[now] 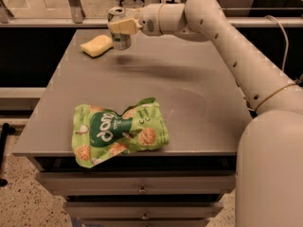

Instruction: Move 7up can near sponge

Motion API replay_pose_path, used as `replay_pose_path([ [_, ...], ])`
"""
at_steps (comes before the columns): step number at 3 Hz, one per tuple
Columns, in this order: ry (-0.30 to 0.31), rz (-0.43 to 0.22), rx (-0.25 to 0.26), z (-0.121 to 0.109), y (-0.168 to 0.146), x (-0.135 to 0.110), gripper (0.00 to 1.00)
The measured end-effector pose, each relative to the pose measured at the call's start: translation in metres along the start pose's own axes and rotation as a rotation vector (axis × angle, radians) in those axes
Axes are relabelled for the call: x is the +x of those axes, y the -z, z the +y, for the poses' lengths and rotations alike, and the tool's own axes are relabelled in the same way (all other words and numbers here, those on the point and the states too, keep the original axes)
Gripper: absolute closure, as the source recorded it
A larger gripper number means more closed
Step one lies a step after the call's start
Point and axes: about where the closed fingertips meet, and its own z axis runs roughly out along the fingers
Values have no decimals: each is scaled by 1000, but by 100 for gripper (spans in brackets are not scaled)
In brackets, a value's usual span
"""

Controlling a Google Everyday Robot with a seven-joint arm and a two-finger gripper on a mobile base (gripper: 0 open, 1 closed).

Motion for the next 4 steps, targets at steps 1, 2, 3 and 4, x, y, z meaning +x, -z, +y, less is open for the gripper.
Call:
replay_pose_path([
  [1,-4,33,1,1,-18,12,100],
  [2,-17,50,4,-3,-30,21,86],
  [3,-29,64,12,-6,-38,30,62],
  [4,-37,64,16,-11,-46,33,39],
])
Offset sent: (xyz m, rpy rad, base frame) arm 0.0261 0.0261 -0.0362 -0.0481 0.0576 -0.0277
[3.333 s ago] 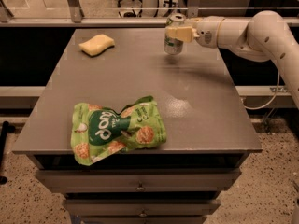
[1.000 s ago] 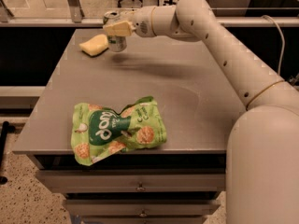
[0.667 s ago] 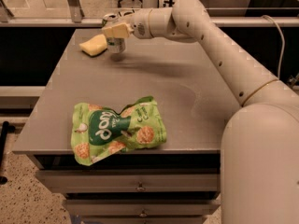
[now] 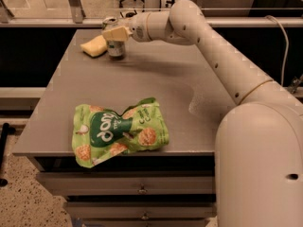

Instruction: Move 7up can near sponge

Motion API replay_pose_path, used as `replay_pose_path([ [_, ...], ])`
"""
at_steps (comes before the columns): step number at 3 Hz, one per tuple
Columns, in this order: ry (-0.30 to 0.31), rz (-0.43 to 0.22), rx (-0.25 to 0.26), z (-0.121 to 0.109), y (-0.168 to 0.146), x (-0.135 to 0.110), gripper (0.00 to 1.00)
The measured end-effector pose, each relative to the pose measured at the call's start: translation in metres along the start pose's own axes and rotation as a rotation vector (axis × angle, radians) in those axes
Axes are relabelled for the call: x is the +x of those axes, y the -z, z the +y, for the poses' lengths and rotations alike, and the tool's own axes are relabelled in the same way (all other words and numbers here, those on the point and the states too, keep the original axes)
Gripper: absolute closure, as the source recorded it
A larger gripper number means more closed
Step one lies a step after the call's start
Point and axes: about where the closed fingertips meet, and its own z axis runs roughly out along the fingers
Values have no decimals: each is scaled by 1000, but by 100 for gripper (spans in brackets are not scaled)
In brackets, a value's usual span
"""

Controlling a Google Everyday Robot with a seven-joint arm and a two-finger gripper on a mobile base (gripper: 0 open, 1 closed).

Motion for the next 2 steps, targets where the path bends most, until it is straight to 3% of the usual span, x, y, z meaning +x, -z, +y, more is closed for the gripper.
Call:
replay_pose_path([
  [1,-4,-11,-2,-2,-11,-1,16],
  [2,-6,-17,-4,-4,-19,-2,0],
])
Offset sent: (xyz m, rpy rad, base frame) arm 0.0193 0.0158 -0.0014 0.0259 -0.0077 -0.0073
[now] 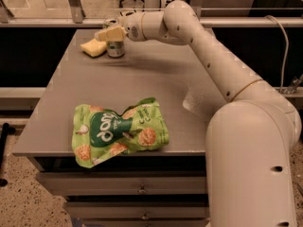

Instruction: Move 7up can near sponge

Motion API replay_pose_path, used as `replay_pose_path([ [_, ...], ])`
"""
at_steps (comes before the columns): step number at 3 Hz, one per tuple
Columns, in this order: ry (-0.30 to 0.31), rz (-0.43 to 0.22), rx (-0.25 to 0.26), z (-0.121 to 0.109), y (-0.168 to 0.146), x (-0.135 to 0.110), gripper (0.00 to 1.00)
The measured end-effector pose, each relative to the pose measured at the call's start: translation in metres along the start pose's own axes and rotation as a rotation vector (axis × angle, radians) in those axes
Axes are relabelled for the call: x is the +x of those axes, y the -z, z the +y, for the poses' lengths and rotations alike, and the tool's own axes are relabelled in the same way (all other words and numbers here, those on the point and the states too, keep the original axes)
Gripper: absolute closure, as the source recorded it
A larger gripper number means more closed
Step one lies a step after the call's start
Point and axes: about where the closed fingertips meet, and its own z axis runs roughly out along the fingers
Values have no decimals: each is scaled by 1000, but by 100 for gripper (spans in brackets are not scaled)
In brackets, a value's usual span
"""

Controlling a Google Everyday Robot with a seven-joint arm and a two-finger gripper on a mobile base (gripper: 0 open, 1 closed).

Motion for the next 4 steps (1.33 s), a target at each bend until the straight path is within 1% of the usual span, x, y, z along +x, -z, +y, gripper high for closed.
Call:
replay_pose_path([
  [1,0,-2,0,0,-2,0,0],
  [2,3,-2,12,-4,13,0,0],
  [3,28,3,53,-16,51,-3,0],
  [4,66,-2,159,-33,117,-15,0],
])
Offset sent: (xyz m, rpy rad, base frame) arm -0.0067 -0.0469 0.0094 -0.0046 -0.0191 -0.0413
